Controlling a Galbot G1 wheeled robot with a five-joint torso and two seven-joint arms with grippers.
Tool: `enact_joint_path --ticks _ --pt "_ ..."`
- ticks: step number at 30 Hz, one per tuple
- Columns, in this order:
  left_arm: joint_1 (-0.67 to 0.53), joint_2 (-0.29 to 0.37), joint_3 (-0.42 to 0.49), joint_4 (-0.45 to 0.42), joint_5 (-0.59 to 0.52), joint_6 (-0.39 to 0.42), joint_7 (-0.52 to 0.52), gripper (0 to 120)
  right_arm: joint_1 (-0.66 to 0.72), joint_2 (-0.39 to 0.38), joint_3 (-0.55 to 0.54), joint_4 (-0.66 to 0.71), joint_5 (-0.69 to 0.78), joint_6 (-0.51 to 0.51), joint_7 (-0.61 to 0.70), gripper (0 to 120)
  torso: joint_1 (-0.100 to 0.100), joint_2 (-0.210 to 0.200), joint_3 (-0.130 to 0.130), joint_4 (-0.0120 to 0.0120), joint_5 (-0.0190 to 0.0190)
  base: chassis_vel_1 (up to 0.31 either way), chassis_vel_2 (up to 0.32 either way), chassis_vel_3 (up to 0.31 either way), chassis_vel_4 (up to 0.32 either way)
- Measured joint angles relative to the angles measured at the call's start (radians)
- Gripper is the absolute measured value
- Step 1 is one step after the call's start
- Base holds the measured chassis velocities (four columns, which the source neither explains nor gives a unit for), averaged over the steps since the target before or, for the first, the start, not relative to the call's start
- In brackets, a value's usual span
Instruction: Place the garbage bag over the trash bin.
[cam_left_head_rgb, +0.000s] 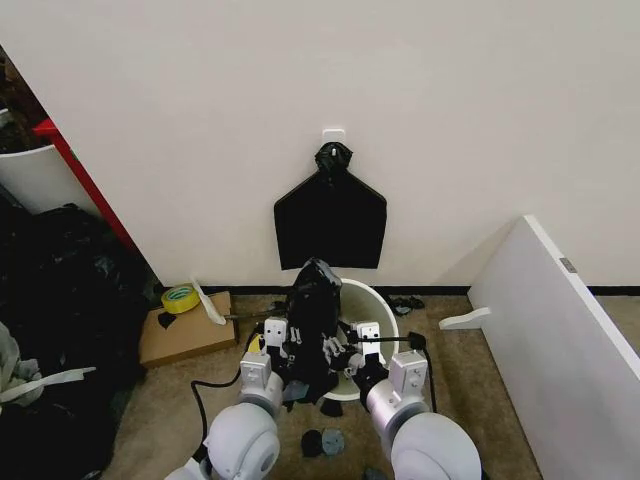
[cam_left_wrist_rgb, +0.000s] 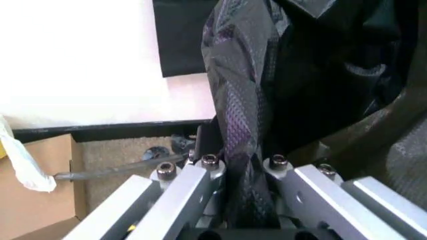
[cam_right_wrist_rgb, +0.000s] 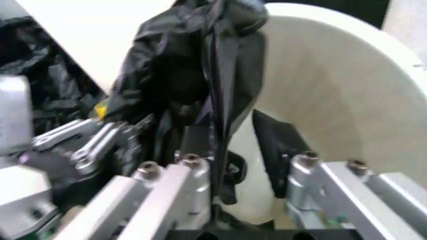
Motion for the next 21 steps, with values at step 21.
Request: enact_joint_path --ticks 21 --pt "0.039 0.022 -0.016 -0.019 0.008 -0.027 0.038 3 0.019 -0.087 0.1 0.046 0.085 0.072 -0.061 0 0.0 0.0 0.0 0.0 0.0001 0.0 0.0 0.0 0.0"
